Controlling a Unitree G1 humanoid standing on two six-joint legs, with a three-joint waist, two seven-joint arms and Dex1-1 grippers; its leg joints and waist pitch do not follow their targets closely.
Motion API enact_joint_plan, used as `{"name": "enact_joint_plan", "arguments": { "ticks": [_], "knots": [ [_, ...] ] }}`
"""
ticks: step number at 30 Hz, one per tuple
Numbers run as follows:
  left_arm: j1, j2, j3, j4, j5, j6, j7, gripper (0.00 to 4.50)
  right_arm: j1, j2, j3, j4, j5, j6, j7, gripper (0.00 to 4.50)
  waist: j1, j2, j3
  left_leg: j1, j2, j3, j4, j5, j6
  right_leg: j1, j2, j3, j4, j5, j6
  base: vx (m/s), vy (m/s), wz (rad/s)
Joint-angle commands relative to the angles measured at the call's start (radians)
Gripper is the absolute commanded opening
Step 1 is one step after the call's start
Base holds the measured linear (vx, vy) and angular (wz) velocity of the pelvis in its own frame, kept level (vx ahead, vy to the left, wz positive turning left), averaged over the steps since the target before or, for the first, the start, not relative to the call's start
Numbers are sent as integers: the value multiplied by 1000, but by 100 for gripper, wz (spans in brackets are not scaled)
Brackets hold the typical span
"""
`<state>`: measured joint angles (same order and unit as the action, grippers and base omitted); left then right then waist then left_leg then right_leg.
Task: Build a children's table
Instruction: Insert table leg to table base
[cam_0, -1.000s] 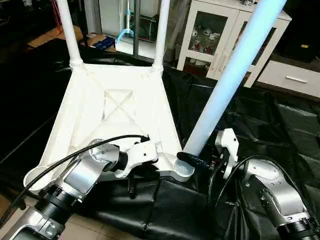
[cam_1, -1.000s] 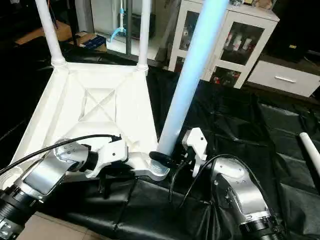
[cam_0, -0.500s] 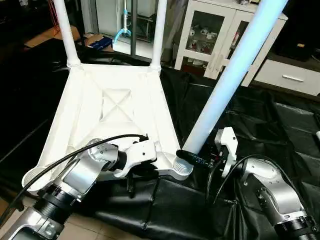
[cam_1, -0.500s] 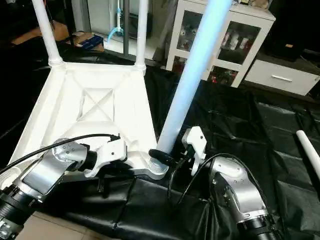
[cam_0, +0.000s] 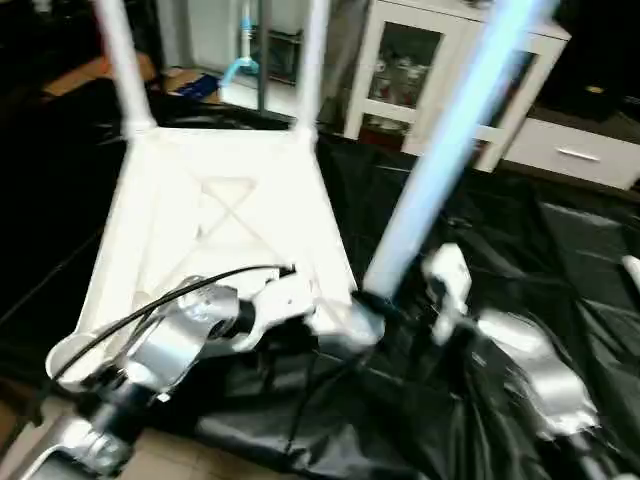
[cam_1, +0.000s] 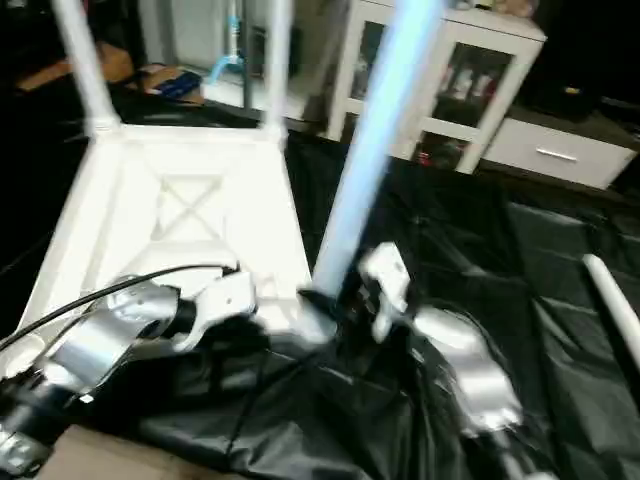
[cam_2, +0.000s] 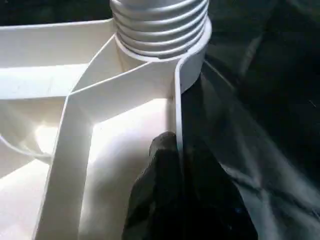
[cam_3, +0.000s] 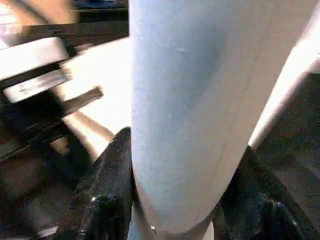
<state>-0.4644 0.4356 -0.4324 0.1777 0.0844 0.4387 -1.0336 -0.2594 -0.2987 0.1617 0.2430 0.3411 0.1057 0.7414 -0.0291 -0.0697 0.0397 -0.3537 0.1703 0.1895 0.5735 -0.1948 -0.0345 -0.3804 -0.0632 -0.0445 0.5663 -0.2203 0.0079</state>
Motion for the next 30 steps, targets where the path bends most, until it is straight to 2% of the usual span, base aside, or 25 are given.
{"name": "enact_joint_plan", "arguments": {
  "ticks": [1, 3, 4, 5, 6, 7, 8, 9, 10, 11, 12, 13, 14, 15, 16, 17, 18, 19, 20, 21, 22, 23, 25, 27, 30],
  "knots": [
    [7, -13, 9, -34, -39, 29, -24, 0, 39, -40, -90, 219, -126, 66, -203, 183, -19, 18, -7, 8, 70, -77, -109, -677, -93, -10, -89, 32, -103, -635, -57, -39, 24, -22],
    [-4, -29, 17, -49, -38, 61, -1, 0, 17, -27, -110, 256, -134, 57, -274, 183, -23, 22, -9, 12, 69, -81, -110, -693, -101, -13, -88, 29, -102, -598, -70, -41, 32, -20],
    [-26, -67, 29, -71, -33, 119, 46, 0, -27, 0, -140, 324, -153, 46, -409, 183, -33, 22, -7, 18, 67, -81, -110, -719, -104, -19, -84, 25, -105, -568, -84, 0, 0, 0],
    [-26, -67, 29, -71, -33, 119, 46, 0, -27, 0, -140, 324, -153, 46, -409, 183, -39, 22, -6, 17, 65, -82, -109, -726, -104, -21, -83, 22, -104, -566, -88, 0, 0, 0],
    [-40, -96, 33, -79, -20, 150, 85, 0, -57, 18, -151, 368, -166, 34, -491, 183, -43, 25, -5, 19, 64, -84, -110, -743, -104, -17, -83, 16, -109, -573, -84, 0, 0, 0],
    [-45, -104, 34, -82, -17, 160, 97, 0, -65, 24, -154, 381, -170, 31, -516, 183, -55, 30, -5, 17, 65, -87, -113, -750, -109, -14, -83, 11, -106, -528, -96, 0, 0, 0],
    [-63, -165, 53, -103, -10, 232, 172, 0, -110, 57, -175, 452, -173, 14, -645, 183, -63, 32, -11, 7, 68, -92, -118, -745, -115, 3, -84, 4, -97, -464, -104, 0, 0, 0],
    [-66, -176, 55, -107, -12, 243, 181, 0, -118, 61, -176, 464, -175, 11, -664, 183, -71, 30, -13, -2, 69, -92, -120, -721, -120, 8, -87, 8, -87, -417, -117, -2, 37, -22],
    [-79, -219, 64, -121, -16, 287, 214, 0, -148, 77, -178, 512, -185, 2, -741, 183, -72, 28, -16, -7, 65, -90, -118, -689, -125, 8, -88, 8, -87, -382, -128, -2, 37, -22],
    [-84, -245, 62, -128, -8, 298, 238, 0, -166, 83, -164, 532, -212, -23, -788, 183, -75, 23, -17, -1, 60, -85, -110, -665, -112, 1, -90, 10, -92, -378, -136, 0, 0, 0],
    [-86, -256, 61, -129, -4, 302, 248, 0, -174, 85, -159, 542, -223, -35, -808, 183, -74, 20, -15, 3, 59, -80, -106, -654, -104, -5, -95, 12, -96, -392, -137, 0, 0, 0],
    [-89, -285, 60, -124, 14, 307, 290, 0, -193, 102, -155, 557, -243, -63, -869, 183, -70, 19, -13, 13, 60, -76, -98, -640, -95, -13, -101, 17, -103, -417, -142, 0, 0, 0],
    [-89, -288, 61, -122, 16, 307, 295, 0, -195, 104, -156, 558, -244, -65, -875, 183, -61, 12, -12, 33, 55, -60, -87, -640, -79, -30, -92, 17, -116, -432, -139, 0, 0, 0],
    [-90, -299, 61, -118, 24, 308, 313, 0, -201, 112, -157, 561, -248, -74, -898, 183, -52, 8, -14, 41, 51, -49, -80, -621, -66, -38, -88, 20, -117, -434, -136, 12, -8, 29],
    [-90, -299, 61, -118, 24, 308, 313, 0, -201, 112, -157, 561, -248, -74, -898, 183, -39, 5, -13, 43, 47, -37, -74, -578, -39, -40, -88, 27, -117, -444, -132, 12, -8, 29],
    [-92, -296, 54, -103, 42, 296, 328, 0, -206, 125, -158, 565, -248, -81, -919, 183, -42, 5, -16, 18, 50, -42, -83, -529, -26, -19, -89, 31, -105, -433, -123, 0, 0, 0],
    [-92, -296, 54, -103, 42, 296, 328, 0, -206, 125, -158, 565, -248, -81, -919, 183, -43, 6, -20, 4, 53, -48, -87, -499, -27, -5, -90, 30, -98, -413, -120, 52, 2, -9],
    [-93, -293, 55, -91, 49, 288, 340, 0, -212, 136, -154, 571, -249, -91, -937, 183, -44, 5, -28, -14, 59, -53, -94, -421, -26, 14, -91, 30, -80, -324, -126, 52, 2, -9],
    [-95, -285, 51, -88, 53, 290, 346, 0, -221, 144, -148, 586, -249, -102, -951, 183, -43, 8, -29, -12, 61, -52, -95, -404, -27, 10, -87, 30, -78, -288, -132, 0, 0, 0],
    [-94, -280, 52, -90, 51, 292, 347, 0, -226, 149, -145, 597, -246, -114, -956, 183, -41, 11, -34, 0, 61, -44, -88, -382, -27, 3, -86, 33, -75, -223, -152, 0, 0, 0],
    [-94, -279, 54, -97, 47, 307, 353, 0, -239, 156, -140, 627, -240, -138, -972, 183, -43, 8, -34, 0, 62, -42, -88, -376, -26, 3, -87, 33, -72, -199, -169, 0, 0, 0],
    [-92, -271, 48, -104, 49, 312, 352, 0, -246, 161, -139, 643, -233, -152, -973, 183, -46, 7, -32, -3, 61, -43, -90, -389, -26, 4, -85, 32, -74, -218, -169, 0, 0, 0],
    [-85, -259, 43, -112, 47, 315, 342, 0, -253, 170, -143, 654, -218, -161, -955, 183, -48, 4, -34, 2, 57, -43, -85, -455, -38, -4, -84, 30, -83, -314, -149, 0, 0, 0],
    [-80, -252, 36, -123, 46, 317, 329, 0, -257, 176, -153, 665, -225, -170, -954, 183, -48, 4, -37, -2, 57, -44, -85, -439, -37, -3, -84, 32, -82, -312, -141, 0, 0, 0],
    [-65, -241, 13, -155, 40, 300, 297, 0, -261, 199, -205, 676, -210, -195, -941, 183, -46, 3, -36, -6, 58, -42, -84, -430, -34, -4, -84, 34, -82, -314, -141, 0, 0, 0]
  ]
}}
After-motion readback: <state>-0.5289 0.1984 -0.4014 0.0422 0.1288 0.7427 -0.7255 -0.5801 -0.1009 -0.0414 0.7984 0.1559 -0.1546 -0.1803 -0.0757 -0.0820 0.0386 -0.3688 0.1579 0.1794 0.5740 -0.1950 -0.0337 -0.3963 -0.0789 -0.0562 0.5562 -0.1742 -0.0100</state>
